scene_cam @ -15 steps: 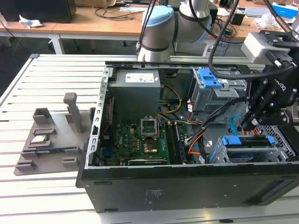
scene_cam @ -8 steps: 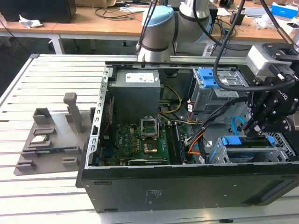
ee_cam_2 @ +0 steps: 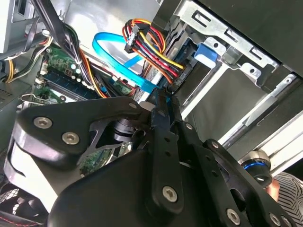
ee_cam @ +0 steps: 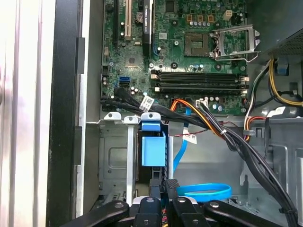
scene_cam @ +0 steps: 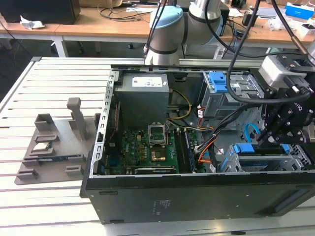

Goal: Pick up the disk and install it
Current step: 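Insert the second disk wire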

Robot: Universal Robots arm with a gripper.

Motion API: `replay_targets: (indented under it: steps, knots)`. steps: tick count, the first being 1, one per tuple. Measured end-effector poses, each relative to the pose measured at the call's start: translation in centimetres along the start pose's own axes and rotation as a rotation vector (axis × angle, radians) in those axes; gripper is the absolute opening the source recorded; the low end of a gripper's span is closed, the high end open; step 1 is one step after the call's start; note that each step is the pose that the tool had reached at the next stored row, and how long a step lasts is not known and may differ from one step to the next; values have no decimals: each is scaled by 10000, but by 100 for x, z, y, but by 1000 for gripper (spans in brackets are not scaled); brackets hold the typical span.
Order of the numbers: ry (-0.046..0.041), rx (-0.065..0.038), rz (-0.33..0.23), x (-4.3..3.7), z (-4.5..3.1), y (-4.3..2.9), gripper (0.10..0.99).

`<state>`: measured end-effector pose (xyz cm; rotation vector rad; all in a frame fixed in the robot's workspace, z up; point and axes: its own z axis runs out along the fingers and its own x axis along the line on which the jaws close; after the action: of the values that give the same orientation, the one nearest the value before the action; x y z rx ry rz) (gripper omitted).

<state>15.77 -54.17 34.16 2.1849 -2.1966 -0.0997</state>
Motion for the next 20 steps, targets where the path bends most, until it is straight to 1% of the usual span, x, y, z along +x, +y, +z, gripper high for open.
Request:
replay_targets:
  steps: [3, 8, 9, 11, 12, 14, 16, 18, 19, 20]
  knots:
    - [2, 1, -1, 11, 21, -2, 161]
    - [-2, 0, -1, 16, 24, -2, 173]
    - [-3, 0, 0, 15, 25, -2, 239]
    - [3, 0, 0, 13, 11, -1, 239]
    - [1, 0, 0, 6, -18, 2, 239]
    - [2, 0, 2, -10, -116, 10, 239]
    - [3, 0, 1, -62, -247, 19, 239]
    - [0, 0, 0, -108, -304, 24, 239]
    - [4, 0, 1, -144, -384, 30, 161]
    - [2, 0, 0, -165, -458, 36, 102]
